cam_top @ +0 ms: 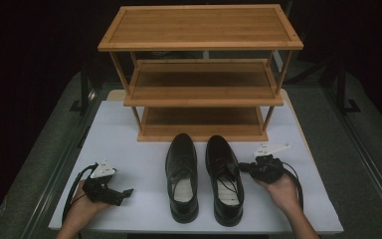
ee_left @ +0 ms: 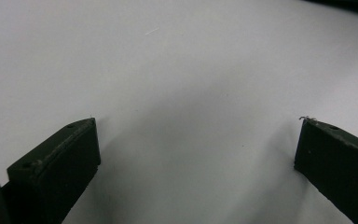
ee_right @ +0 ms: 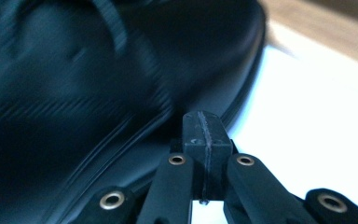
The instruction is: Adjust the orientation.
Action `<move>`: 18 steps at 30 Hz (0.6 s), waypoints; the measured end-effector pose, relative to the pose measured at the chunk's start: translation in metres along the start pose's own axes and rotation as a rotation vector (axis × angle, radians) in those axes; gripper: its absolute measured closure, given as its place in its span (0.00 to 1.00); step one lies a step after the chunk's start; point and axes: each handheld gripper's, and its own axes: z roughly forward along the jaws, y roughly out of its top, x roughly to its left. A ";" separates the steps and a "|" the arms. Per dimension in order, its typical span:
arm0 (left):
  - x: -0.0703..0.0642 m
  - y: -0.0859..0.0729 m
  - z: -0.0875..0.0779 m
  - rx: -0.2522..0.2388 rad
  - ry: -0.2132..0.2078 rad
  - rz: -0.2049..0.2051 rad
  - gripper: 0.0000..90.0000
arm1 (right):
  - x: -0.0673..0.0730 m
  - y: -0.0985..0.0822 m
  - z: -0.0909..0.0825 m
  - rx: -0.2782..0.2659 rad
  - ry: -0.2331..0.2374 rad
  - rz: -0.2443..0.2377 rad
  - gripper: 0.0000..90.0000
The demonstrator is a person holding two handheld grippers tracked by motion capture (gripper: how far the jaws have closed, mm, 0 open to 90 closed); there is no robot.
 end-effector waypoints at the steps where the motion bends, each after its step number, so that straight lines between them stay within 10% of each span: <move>1: 0.000 0.000 0.000 -0.001 0.000 0.000 0.00 | 0.003 -0.003 -0.002 0.008 0.000 -0.003 1.00; 18: 0.000 0.000 0.000 0.000 0.000 0.000 0.00 | 0.021 -0.010 0.003 0.016 0.031 -0.009 1.00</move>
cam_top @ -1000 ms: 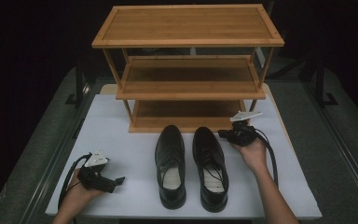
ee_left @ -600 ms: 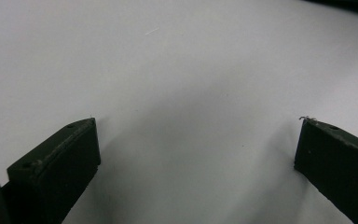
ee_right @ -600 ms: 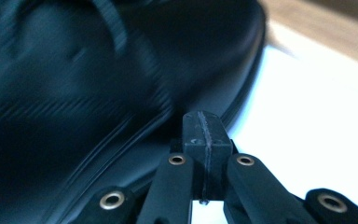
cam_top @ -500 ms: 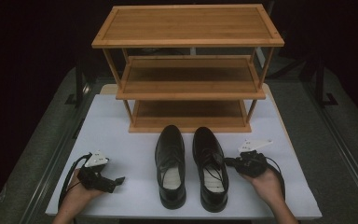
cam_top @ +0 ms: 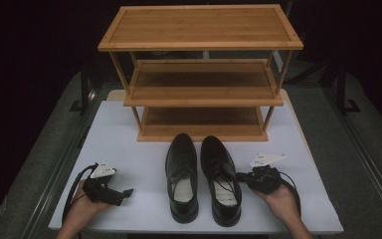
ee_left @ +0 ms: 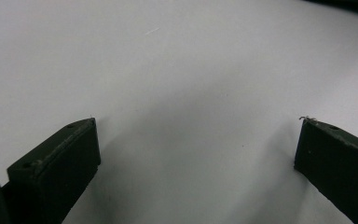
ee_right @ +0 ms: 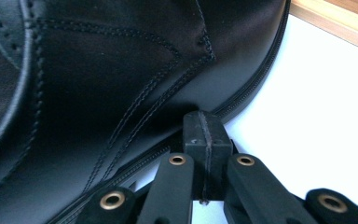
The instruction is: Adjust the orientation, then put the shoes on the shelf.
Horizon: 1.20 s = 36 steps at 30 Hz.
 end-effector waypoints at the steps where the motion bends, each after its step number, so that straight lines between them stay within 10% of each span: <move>1: 0.000 0.000 0.000 0.000 0.000 0.000 0.00 | 0.001 0.001 0.000 0.002 0.002 -0.006 1.00; 15: 0.000 0.000 0.000 -0.001 0.001 0.000 0.00 | 0.015 0.003 0.003 0.016 0.037 -0.047 0.99; 28: -0.004 0.011 -0.005 -0.044 -0.032 -0.039 0.02 | -0.001 0.007 -0.015 -0.042 -0.026 0.053 0.51; 36: -0.019 0.042 -0.019 -0.152 -0.092 -0.069 0.17 | 0.004 0.019 -0.034 -0.117 0.000 0.040 0.51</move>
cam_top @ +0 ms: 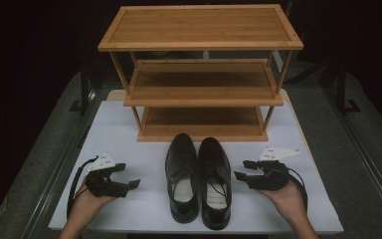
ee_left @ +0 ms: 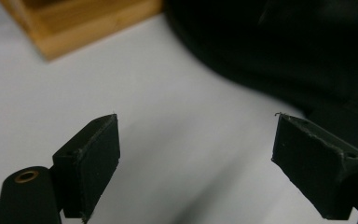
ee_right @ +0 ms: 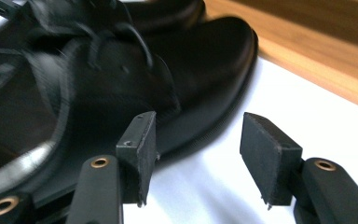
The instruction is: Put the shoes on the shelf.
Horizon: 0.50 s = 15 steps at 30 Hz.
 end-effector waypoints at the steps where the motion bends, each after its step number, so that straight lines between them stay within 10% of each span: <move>1: -0.003 0.005 -0.001 -0.007 -0.010 0.001 0.17 | 0.002 0.002 -0.002 -0.007 0.004 0.000 0.51; 15: -0.038 0.063 0.012 -0.094 -0.133 0.085 0.31 | 0.021 0.019 -0.006 -0.039 0.069 -0.028 0.51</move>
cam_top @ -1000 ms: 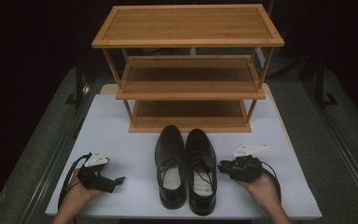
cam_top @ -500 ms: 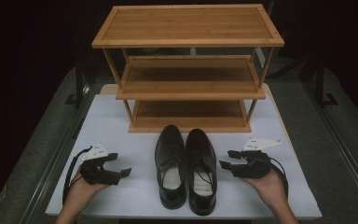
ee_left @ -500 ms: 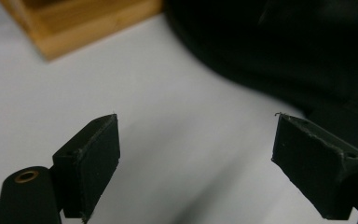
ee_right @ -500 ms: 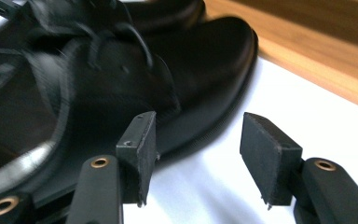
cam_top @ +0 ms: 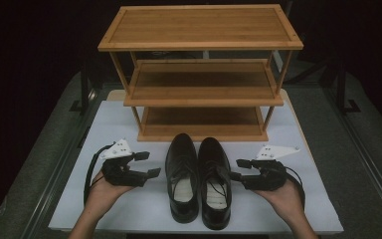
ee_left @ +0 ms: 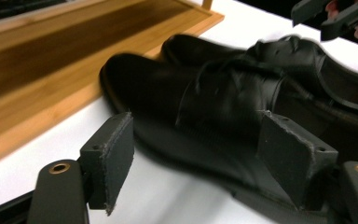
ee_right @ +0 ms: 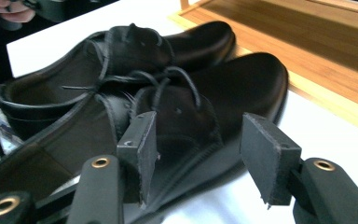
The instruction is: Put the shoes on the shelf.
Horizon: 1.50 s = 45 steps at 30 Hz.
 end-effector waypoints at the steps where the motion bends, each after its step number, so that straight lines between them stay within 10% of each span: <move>1: -0.001 0.003 0.003 -0.004 -0.011 0.004 0.34 | 0.002 0.001 0.000 -0.003 0.003 -0.005 0.51; 27: -0.018 0.008 0.056 0.099 -0.069 0.079 0.42 | 0.011 0.010 0.032 0.053 0.030 -0.043 0.54; 38: -0.021 0.008 0.050 0.107 -0.110 0.102 0.89 | 0.019 0.008 0.033 0.052 0.065 -0.041 0.92; 45: -0.027 0.009 0.047 0.114 -0.060 0.141 0.96 | 0.020 0.007 0.031 0.043 0.054 -0.049 0.96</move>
